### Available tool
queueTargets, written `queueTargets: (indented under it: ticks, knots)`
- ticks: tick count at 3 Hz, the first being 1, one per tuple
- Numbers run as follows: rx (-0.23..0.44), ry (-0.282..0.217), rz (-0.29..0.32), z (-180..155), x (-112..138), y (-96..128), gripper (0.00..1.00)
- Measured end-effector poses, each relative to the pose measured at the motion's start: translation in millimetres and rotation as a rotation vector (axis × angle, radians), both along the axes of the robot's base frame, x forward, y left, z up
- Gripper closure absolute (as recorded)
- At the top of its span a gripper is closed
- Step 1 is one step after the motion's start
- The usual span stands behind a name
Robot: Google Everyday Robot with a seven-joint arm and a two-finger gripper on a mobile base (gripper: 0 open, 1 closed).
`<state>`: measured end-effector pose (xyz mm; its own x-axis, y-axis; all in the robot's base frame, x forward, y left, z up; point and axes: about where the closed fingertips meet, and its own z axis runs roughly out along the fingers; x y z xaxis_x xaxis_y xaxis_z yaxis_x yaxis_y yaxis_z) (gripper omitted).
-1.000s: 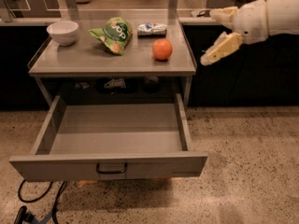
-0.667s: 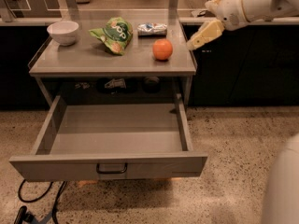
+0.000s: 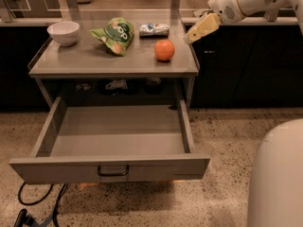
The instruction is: Place orange into top drawer
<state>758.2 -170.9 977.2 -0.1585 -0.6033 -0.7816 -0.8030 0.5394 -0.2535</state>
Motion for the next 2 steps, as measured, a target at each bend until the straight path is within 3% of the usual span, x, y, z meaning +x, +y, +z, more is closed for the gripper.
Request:
queueTargets:
  ticks: [1,2]
  knots:
    - [-0.041,-0.004,-0.068,-12.4,30.3,-6.7,0.0]
    - [-0.083,0.031,-0.105,-42.1,57.6,-1.9,0.0]
